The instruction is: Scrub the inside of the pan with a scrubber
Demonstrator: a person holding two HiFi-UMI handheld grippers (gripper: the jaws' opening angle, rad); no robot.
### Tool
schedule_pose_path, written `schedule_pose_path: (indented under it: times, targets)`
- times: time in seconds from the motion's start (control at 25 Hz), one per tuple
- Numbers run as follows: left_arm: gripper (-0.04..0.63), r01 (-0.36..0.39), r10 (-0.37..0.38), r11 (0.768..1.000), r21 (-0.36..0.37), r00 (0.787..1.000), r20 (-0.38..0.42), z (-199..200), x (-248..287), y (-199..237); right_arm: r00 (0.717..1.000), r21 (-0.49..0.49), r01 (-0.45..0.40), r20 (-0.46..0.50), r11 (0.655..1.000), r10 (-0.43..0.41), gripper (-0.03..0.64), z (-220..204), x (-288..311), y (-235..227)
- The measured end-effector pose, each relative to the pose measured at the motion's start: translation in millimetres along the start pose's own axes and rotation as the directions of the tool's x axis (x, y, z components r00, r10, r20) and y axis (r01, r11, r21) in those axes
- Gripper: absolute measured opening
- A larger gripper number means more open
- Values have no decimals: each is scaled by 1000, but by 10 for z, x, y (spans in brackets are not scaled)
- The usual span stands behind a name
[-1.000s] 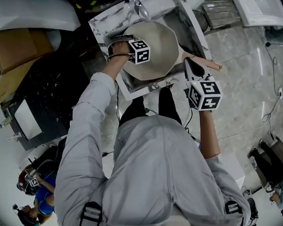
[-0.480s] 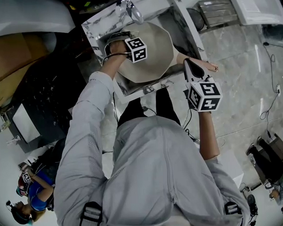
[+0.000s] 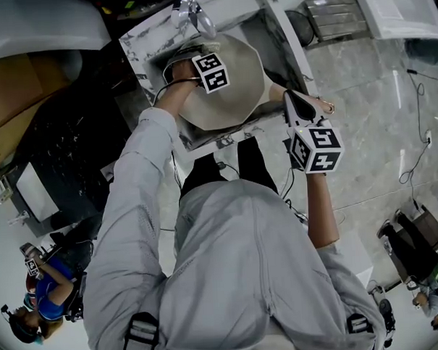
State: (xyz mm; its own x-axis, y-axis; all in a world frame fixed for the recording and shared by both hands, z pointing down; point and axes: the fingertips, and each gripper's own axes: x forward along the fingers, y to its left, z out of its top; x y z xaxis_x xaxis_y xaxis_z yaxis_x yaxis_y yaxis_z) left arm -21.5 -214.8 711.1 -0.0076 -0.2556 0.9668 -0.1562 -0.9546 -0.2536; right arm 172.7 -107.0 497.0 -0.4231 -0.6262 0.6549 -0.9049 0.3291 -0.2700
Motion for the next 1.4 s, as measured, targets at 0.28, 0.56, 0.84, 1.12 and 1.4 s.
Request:
schedule_pose_path:
  times: [0.28, 0.56, 0.84, 1.12, 1.4]
  targets:
    - [69, 93, -87, 995, -48, 990, 114, 349, 20, -80, 1000, -1, -2, -9, 1000, 2, 35, 5, 58, -19]
    - [71, 206, -197, 977, -50, 968, 155, 557, 42, -282, 1000, 1, -7, -15, 1000, 7, 35, -11, 112, 11]
    - [71, 227, -222, 974, 1, 952, 212, 731, -46, -433, 1000, 4, -7, -13, 1000, 7, 35, -53, 95, 19]
    - [71, 287, -296, 955, 76, 906, 304, 957, -238, -665, 1000, 3, -15, -14, 1000, 15, 35, -72, 96, 82]
    - [71, 400, -417, 908, 124, 830, 372, 1052, -447, -973, 1000, 1, -19, -11, 1000, 19, 35, -102, 104, 184]
